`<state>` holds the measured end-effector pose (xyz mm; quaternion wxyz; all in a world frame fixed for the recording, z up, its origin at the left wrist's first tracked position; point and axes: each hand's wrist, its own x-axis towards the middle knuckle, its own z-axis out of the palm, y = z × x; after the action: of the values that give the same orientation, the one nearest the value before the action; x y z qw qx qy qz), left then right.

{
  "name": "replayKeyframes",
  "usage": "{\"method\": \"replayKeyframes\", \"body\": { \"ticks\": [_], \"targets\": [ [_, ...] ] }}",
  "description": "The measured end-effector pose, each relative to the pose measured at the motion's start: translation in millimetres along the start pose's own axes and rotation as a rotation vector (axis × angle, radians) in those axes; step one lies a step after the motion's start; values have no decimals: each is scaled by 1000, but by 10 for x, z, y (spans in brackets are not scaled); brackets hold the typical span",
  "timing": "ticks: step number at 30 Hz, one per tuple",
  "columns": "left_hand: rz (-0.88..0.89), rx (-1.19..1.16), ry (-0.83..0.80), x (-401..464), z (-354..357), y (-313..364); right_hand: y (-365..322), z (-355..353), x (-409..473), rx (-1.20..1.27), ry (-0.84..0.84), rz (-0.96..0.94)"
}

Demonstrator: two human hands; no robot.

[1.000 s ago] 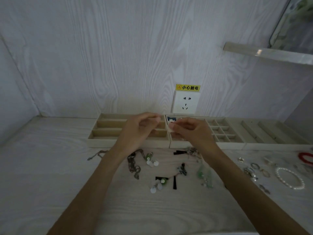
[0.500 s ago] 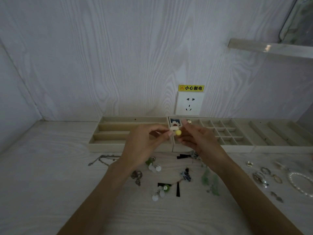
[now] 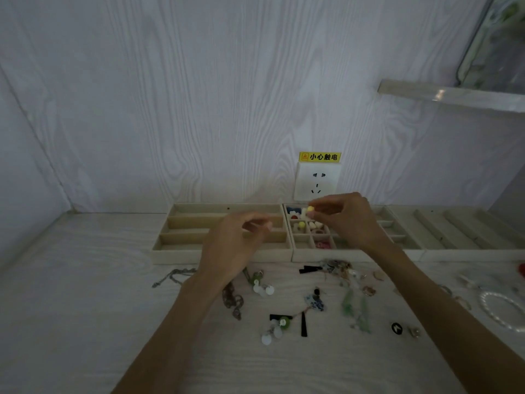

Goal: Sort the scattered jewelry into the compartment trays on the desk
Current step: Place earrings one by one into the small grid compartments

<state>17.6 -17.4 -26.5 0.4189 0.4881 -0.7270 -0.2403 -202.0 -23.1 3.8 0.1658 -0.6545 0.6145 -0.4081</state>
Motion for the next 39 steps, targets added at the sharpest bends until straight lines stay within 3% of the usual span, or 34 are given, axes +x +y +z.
{"method": "replayKeyframes", "body": {
  "ticks": [12,21,25,29,33,39],
  "targets": [
    [-25,69,-51,-5,15,14,-15,91,203,-494,-284,-98],
    [-22,87,-93,-6,10,22,-10,100,235,-582,-336,-90],
    [-31,13,-70,115,-3,82,-10,57,240,-507,-305,-98],
    [62,221,-211,387,22,235,40,-76,280,-441,-285,-57],
    [137,589,-400,561,213,344,97,-86,240,-454,-325,-58],
    [176,758,-354,523,401,323,141,8,141,-476,-345,-114]
  ]
}}
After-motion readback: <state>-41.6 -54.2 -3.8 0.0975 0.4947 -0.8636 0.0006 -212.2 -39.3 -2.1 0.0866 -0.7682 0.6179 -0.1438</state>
